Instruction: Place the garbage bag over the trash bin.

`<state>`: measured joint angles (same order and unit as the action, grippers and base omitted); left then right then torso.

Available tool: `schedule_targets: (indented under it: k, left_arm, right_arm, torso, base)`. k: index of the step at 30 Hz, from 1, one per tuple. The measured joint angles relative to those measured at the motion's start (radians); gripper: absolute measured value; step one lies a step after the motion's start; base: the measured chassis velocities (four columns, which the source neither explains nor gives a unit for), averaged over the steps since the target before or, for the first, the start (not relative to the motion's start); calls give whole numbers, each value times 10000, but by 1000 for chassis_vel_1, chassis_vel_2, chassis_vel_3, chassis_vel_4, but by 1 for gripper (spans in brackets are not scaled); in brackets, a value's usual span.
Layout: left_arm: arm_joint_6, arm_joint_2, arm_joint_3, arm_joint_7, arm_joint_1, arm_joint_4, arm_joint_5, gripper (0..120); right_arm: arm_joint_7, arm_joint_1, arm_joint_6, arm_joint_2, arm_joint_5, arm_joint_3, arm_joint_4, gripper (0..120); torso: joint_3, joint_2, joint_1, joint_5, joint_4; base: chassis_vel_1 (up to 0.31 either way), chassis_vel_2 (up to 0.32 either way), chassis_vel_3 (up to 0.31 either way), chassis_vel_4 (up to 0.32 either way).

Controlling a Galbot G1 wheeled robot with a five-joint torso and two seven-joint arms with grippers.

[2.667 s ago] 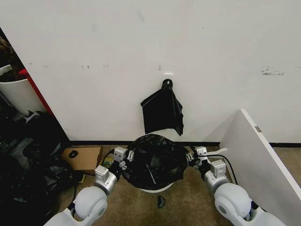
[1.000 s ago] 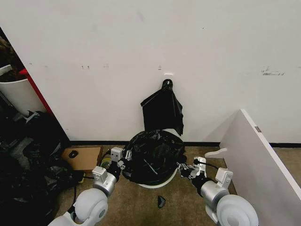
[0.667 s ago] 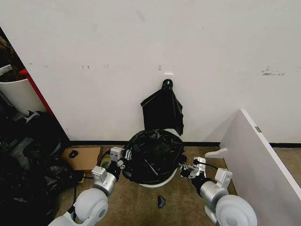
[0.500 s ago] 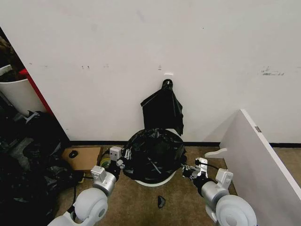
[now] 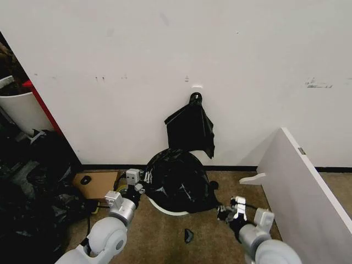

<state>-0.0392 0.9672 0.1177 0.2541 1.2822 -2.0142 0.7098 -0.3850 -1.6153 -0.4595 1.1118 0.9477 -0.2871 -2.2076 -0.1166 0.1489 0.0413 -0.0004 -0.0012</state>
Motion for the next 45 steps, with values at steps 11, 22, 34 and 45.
schedule_targets:
  k: [11,22,34,45]
  left_arm:
    - [58,49,8,317,-66,-97,514,5]
    - [103,186,-30,649,-280,-97,1075,5]
    - [59,273,-218,507,-145,-86,713,4]
    - [-189,266,-320,324,-354,268,-223,4]
  right_arm:
    - [441,-209,100,154,-103,355,13,0]
    - [1065,-229,531,245,-672,707,179,0]
    - [-29,-92,743,200,-1496,420,33,28]
    - [58,-879,420,-284,-1462,-1546,-1323,65]
  torso:
    - [0,0,0,-1,1]
    - [-1,0,0,0,0]
    - [-1,0,0,4,0]
    - [0,0,0,0,-1]
  base:
    - [0,0,0,0]
    - [0,0,0,0]
    - [0,0,0,0]
    - [0,0,0,0]
